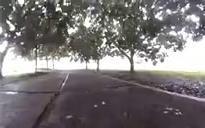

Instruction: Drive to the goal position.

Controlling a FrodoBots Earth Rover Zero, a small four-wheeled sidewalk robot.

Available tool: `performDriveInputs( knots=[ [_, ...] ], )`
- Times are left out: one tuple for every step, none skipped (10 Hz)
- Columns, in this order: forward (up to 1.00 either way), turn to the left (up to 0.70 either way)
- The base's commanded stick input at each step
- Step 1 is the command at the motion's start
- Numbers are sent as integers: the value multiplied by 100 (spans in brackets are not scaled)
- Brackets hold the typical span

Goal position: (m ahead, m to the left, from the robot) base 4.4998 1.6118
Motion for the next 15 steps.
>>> performDriveInputs(
  knots=[
    [70, 16],
    [70, 0],
    [70, 0],
    [70, 0],
    [70, 0],
    [70, 0],
    [70, 0],
    [70, 0],
    [70, 0],
    [70, 0],
    [70, 0],
    [70, 0],
    [70, 0],
    [70, 0],
    [70, 0]
  ],
)
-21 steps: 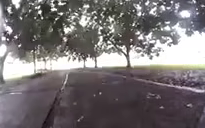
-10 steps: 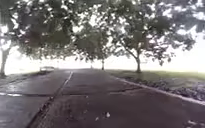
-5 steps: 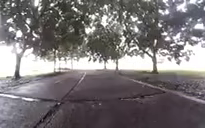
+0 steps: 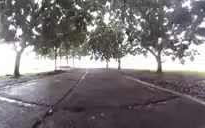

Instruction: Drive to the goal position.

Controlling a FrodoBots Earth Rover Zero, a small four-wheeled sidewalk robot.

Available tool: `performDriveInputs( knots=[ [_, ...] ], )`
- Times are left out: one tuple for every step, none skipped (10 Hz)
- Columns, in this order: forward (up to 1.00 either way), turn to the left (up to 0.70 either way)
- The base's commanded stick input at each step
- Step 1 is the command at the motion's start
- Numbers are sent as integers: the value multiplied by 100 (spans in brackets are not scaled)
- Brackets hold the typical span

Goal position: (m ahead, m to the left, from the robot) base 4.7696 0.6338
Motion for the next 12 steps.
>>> performDriveInputs(
  knots=[
    [70, 0],
    [70, 0],
    [70, 0],
    [70, 0],
    [70, 0],
    [70, 0],
    [70, 0],
    [70, 0],
    [70, 0],
    [70, 0],
    [70, 0],
    [70, 0]
  ],
)
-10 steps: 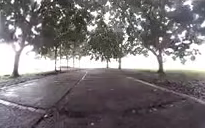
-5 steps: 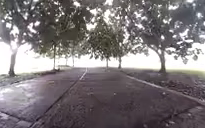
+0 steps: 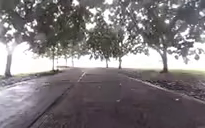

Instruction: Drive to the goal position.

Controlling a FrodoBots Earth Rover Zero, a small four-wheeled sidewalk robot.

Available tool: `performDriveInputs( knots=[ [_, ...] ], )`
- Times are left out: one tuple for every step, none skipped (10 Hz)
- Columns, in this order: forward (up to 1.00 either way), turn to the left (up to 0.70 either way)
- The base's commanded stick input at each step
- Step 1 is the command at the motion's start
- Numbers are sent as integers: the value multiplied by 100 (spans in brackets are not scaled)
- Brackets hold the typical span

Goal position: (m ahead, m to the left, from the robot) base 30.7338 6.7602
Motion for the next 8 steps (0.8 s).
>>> performDriveInputs(
  knots=[
    [70, 0],
    [70, 0],
    [70, 0],
    [70, 0],
    [70, 0],
    [70, 0],
    [70, 0],
    [70, 0]
  ],
)
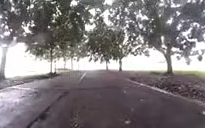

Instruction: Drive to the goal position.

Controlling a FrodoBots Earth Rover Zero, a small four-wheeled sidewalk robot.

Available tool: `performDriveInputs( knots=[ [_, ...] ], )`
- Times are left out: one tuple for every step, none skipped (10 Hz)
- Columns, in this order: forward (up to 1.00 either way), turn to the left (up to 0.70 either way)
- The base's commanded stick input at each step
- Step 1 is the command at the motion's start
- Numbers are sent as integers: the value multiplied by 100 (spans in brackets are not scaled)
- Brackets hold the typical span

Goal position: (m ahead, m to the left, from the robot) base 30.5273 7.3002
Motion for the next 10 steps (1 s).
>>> performDriveInputs(
  knots=[
    [70, 0],
    [70, 0],
    [70, 0],
    [70, 0],
    [70, 0],
    [70, 0],
    [70, 0],
    [70, 0],
    [70, 0],
    [70, 0]
  ],
)
